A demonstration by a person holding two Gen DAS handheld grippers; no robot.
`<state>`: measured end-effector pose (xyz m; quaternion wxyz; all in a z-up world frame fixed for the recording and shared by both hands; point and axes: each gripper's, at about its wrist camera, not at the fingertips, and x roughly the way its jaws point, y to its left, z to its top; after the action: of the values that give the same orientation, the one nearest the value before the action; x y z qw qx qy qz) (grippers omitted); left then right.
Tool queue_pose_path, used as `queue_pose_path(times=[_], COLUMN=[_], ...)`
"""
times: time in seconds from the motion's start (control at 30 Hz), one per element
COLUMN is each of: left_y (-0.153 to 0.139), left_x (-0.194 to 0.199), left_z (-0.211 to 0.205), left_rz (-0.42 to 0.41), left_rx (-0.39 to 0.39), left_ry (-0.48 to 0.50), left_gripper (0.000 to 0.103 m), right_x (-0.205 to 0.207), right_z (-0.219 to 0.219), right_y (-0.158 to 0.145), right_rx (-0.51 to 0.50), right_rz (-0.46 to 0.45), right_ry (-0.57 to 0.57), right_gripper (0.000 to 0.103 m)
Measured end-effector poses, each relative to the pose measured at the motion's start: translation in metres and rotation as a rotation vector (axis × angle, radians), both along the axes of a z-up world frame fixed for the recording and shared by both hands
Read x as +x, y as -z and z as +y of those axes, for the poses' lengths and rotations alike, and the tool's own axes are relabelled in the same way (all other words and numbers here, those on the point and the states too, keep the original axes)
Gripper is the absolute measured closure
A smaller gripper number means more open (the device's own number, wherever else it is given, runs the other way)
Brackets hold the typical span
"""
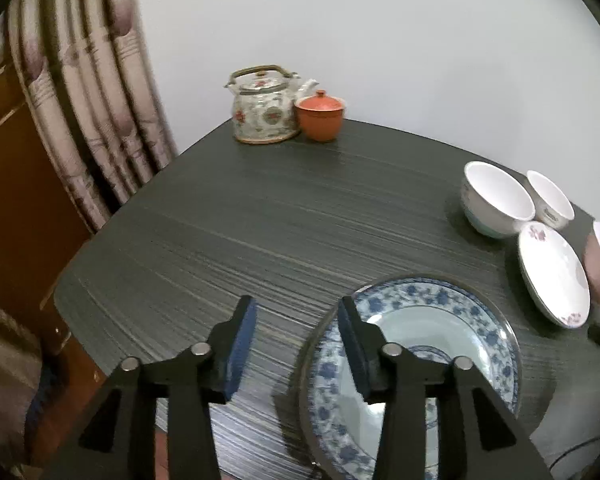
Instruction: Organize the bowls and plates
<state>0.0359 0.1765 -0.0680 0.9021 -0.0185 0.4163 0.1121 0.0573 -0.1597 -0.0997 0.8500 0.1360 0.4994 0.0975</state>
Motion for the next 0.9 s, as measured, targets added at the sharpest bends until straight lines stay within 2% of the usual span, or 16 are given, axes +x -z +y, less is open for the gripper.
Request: queue_pose_path(times=[0.07, 0.2, 0.33, 0.4, 0.47, 0.53, 0.67, 0.9], left_y=[-0.003, -0.009, -0.016, -0.016, -0.012, -0.008, 0.006, 0.038], left_x=[0.005, 0.022, 0.044, 0.057, 0.073, 0.084, 0.106, 0.132], left_z=[-0.011, -0.038, -0.071, -0.085, -0.099, -0.115, -0.146, -0.171], left_rz=[0.004, 0.016, 0.026, 0.037, 0.068, 0.085, 0.131, 0.236], left_rx=[0.002, -0.072, -0.093, -0.160, -0.233, -0.273, -0.284, -0.363], left_ry=[0.022, 0.086, 0.167, 0.192, 0.212, 0.231, 0.270, 0.287], left_gripper=[0.059, 0.059, 0.059, 0.059, 0.059, 0.059, 0.059, 0.059], right_x=[0.003, 0.008, 0.019, 0.025, 0.030, 0.036, 0.048, 0.064], right_z=[-0.020, -0.053, -0.074, -0.082, -0.086, -0.089, -0.093, -0.096], right_y=[-0.002, 0.000, 0.005, 0.011, 0.015, 0.020, 0.028, 0.036], right_rx=[-0.002, 0.004, 0.021, 0.021, 0.026, 0.022, 0.044, 0.042], right_rz=[-0.010, -0.015, -0.005, 0.004, 0.006, 0.010, 0.019, 0.022], right_ry=[0.035, 0.090, 0.121, 0.129, 0.133, 0.140, 0.151, 0.137], right_gripper=[0.061, 0.061, 0.063, 0.066, 0.070, 0.074, 0.076, 0.077])
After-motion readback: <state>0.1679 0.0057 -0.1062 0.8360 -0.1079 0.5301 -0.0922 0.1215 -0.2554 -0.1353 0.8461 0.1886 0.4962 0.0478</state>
